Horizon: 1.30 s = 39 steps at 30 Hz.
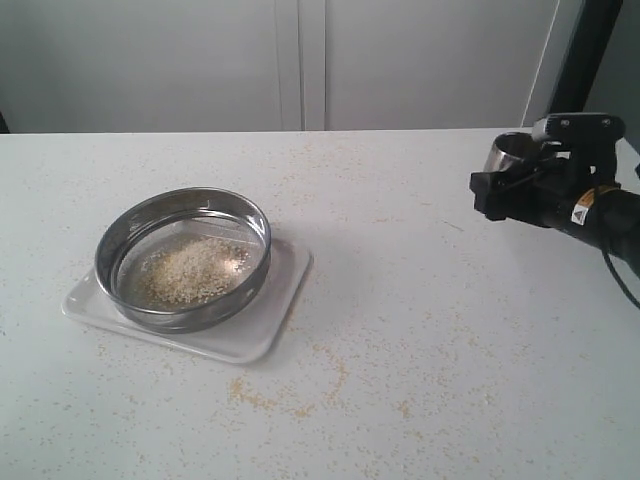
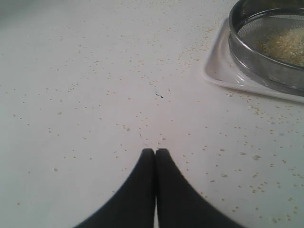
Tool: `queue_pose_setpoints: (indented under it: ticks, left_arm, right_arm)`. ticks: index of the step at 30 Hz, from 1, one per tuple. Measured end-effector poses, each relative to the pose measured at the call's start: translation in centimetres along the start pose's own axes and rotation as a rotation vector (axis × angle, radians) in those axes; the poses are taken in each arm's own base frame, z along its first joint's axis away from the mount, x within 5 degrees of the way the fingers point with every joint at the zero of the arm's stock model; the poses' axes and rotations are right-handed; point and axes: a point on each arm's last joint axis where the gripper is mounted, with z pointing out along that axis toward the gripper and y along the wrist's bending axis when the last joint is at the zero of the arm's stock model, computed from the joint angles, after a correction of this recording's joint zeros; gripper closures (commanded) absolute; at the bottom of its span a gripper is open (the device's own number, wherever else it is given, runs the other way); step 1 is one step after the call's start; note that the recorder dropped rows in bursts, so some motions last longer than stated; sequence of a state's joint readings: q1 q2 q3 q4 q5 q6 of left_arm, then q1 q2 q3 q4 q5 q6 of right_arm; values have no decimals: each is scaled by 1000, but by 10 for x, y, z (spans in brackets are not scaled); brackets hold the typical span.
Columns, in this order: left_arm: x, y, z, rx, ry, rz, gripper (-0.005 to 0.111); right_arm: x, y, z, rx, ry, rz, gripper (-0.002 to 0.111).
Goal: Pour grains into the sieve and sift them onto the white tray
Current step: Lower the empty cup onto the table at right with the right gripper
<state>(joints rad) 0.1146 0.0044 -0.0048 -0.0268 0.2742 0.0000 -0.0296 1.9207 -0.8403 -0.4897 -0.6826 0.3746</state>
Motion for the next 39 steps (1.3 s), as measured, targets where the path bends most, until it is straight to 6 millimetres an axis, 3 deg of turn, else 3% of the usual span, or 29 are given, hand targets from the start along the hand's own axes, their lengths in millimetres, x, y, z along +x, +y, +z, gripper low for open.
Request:
queue_pose_setpoints:
  ticks: [13, 32, 34, 39]
  left_arm:
    - [0, 0, 0, 0, 0, 0, 107]
    - [0, 0, 0, 0, 0, 0, 107]
    - [0, 0, 0, 0, 0, 0, 107]
    - [0, 0, 0, 0, 0, 0, 107]
  right_arm:
    - [40, -16, 21, 110, 13, 41, 108]
    - [64, -25, 41, 142, 25, 15, 108]
    - [62, -25, 42, 142, 18, 9, 104]
    - [59, -26, 43, 144, 11, -12, 81]
